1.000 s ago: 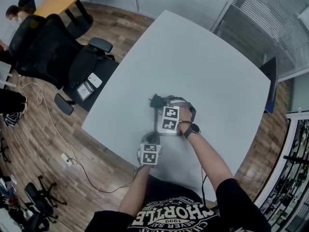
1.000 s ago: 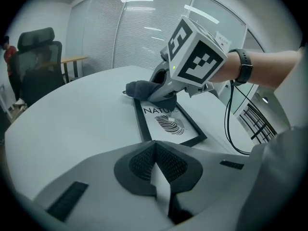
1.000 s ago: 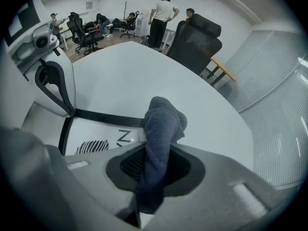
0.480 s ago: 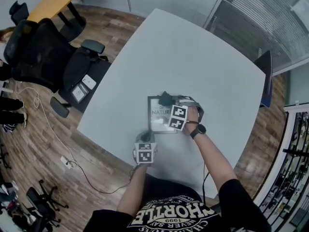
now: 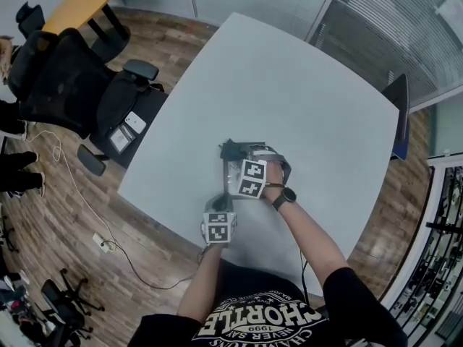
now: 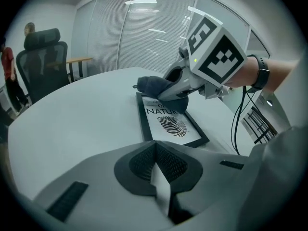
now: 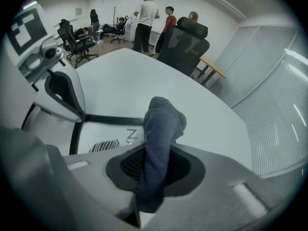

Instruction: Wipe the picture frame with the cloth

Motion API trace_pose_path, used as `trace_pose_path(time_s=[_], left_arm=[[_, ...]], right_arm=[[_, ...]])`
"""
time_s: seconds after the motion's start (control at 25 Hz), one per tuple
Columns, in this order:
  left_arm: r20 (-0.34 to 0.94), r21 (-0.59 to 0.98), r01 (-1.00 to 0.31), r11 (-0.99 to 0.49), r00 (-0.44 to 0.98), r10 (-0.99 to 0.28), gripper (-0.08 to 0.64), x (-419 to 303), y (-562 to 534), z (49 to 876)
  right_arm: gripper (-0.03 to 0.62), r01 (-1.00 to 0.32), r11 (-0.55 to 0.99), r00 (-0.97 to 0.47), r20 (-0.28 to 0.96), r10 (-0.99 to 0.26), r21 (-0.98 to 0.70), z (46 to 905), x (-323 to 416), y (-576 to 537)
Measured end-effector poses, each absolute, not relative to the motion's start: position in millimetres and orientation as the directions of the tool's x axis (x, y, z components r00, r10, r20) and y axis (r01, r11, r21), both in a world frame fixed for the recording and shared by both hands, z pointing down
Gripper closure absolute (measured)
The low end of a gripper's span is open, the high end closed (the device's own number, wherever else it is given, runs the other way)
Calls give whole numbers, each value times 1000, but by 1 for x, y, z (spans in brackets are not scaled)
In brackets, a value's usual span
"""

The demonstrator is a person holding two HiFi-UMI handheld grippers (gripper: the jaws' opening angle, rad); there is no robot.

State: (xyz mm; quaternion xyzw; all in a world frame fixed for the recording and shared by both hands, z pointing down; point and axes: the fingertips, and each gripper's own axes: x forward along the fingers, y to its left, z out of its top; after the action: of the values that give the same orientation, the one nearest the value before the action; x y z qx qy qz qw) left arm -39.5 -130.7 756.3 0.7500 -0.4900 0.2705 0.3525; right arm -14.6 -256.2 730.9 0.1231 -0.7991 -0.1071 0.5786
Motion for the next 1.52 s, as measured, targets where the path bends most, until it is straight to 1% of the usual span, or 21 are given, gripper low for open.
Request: trace_pose_path(time_s=[0.16,0.28,0.36,0.64,0.76,0.96,1.08,1.2,1.32,1.52], left_arm=[[739,302,-916,-265,401,-542,555,-38,-132,750],[722,354,-905,-237,425,-546,555,-41,-134,749],[719,361,-904,-230,427,-548,555,-42,-133,750],[716,358,-905,-229,423,-555,555,-42,-132,748],[714,357,-905,-231,423,-558,555,-43,-132,749],[713,352,-907,-232,420,-561,555,-43,-133,749],[714,352,-906,-234,421,-559,555,-44,-132,749],[712,350,-905,-242,424,-559,555,-42,-132,749],[712,344,-906,-248,424,-560,555,-42,-131,748],[709,347,-903,-253,429,-560,555,-42,-131,748]], right_arm=[[518,-35,957,-341,896,-284,290,736,-52,-246],[518,-16,958,-330,902,-277,288,743,-62,-245],[517,-19,957,-324,904,-278,288,746,-62,-245],[518,-82,953,-304,903,-303,292,749,-19,-244],[518,-95,946,-260,910,-324,310,750,6,-247],[517,-183,929,-210,911,-356,321,746,46,-253],[517,-233,925,-241,903,-355,302,745,51,-254],[517,-255,923,-249,903,-351,288,747,52,-254],[517,-264,924,-245,907,-343,278,742,47,-253],[517,-237,937,-333,885,-326,256,732,7,-245]])
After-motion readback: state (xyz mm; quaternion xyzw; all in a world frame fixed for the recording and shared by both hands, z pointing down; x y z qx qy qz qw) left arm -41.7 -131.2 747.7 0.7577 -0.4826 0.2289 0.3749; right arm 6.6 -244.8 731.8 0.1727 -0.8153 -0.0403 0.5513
